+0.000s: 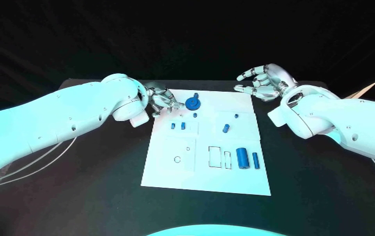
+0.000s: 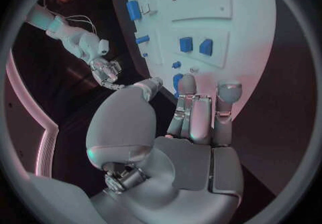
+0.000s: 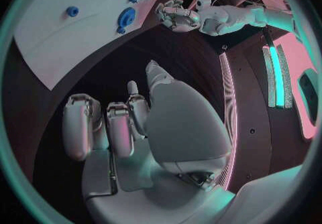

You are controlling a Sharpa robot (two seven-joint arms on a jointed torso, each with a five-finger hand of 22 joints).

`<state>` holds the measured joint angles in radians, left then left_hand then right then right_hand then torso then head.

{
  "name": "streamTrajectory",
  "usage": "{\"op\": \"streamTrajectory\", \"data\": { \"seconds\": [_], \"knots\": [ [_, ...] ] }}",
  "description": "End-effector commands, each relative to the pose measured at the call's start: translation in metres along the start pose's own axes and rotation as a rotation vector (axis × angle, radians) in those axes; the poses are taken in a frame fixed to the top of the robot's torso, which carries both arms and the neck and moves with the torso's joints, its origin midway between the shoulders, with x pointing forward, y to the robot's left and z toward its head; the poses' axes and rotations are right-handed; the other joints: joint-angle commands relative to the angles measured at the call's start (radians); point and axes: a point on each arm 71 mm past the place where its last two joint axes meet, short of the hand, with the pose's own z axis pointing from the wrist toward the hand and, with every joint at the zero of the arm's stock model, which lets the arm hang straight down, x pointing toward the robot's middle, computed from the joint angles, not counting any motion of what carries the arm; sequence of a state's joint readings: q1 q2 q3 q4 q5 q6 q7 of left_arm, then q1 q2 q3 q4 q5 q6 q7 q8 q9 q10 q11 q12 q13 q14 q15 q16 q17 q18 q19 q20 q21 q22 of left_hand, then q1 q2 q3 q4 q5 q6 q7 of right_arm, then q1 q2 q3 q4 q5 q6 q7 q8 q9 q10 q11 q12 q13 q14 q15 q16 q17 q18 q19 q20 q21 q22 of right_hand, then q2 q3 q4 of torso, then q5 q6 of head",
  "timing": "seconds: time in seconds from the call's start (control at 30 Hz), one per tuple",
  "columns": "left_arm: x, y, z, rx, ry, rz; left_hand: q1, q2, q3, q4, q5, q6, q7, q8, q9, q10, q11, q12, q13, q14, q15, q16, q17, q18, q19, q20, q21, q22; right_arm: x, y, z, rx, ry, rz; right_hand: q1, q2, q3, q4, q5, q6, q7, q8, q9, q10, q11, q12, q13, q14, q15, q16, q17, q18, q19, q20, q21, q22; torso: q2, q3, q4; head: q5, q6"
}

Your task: Assemble the parts on the task board

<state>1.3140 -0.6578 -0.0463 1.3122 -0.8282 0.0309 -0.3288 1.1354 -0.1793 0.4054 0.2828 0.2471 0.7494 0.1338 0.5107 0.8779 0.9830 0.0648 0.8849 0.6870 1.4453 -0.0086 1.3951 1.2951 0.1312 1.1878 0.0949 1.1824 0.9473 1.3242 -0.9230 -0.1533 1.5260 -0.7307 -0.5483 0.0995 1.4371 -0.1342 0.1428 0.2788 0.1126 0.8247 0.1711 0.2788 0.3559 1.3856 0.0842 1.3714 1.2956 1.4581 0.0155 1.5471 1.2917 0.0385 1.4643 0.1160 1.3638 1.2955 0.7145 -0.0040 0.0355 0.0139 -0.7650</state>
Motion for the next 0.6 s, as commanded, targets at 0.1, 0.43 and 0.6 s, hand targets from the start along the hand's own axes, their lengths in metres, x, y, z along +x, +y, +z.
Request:
{"op": "streamTrajectory", "data": {
  "seconds": [0.1, 0.43, 0.6],
  "knots": [
    [0.005, -0.015, 0.000, 0.126, -0.063, 0.063, 0.083, -0.005, -0.075, 0.003, -0.002, -0.058, 0.031, -0.032, -0.053, -0.075, 0.023, -0.054, -0.058, -0.076, 0.028, -0.100, -0.107, 0.033, -0.100, 0.020, -0.135, -0.159, 0.000, 0.000, 0.000, -0.001, 0.000, -0.001, -0.027, -0.002, 0.038, 0.006, 0.015, -0.010, -0.003, 0.021, 0.013, -0.023, 0.000, -0.001, 0.063, 0.095, -0.008, -0.011, 0.213, 0.011, 0.017, -0.007, -0.015, 0.158, 0.001, -0.0004, -0.0006, -0.006, 0.004],
    [0.027, -0.035, 0.004, 0.405, -0.205, 0.346, 0.331, -0.052, 0.044, -0.061, -0.004, -0.060, 0.041, -0.060, -0.194, -0.169, 0.044, -0.203, -0.238, -0.259, 0.046, -0.259, -0.342, 0.052, -0.193, 0.037, -0.283, -0.298, 0.000, 0.000, 0.000, -0.007, -0.002, -0.001, -0.029, -0.003, 0.042, 0.005, 0.016, -0.017, -0.003, 0.029, 0.012, -0.067, -0.001, -0.044, 0.019, 0.083, -0.008, -0.034, 0.173, 0.022, -0.004, -0.007, -0.069, 0.130, 0.002, -0.0009, -0.0012, -0.010, 0.011],
    [0.039, -0.035, 0.011, 0.456, -0.211, 0.462, 0.340, -0.071, 0.068, -0.076, -0.005, -0.059, 0.043, -0.082, -0.248, -0.190, 0.049, -0.245, -0.290, -0.301, 0.051, -0.279, -0.391, 0.052, -0.207, 0.041, -0.285, -0.294, 0.000, 0.001, 0.000, -0.020, -0.009, -0.002, -0.027, -0.013, 0.060, 0.006, 0.017, -0.033, -0.007, 0.053, 0.011, -0.189, -0.005, -0.202, -0.144, 0.050, -0.014, -0.111, 0.067, 0.050, -0.058, -0.014, -0.224, 0.047, 0.003, -0.0003, -0.0022, -0.013, 0.014]
  ]
}}
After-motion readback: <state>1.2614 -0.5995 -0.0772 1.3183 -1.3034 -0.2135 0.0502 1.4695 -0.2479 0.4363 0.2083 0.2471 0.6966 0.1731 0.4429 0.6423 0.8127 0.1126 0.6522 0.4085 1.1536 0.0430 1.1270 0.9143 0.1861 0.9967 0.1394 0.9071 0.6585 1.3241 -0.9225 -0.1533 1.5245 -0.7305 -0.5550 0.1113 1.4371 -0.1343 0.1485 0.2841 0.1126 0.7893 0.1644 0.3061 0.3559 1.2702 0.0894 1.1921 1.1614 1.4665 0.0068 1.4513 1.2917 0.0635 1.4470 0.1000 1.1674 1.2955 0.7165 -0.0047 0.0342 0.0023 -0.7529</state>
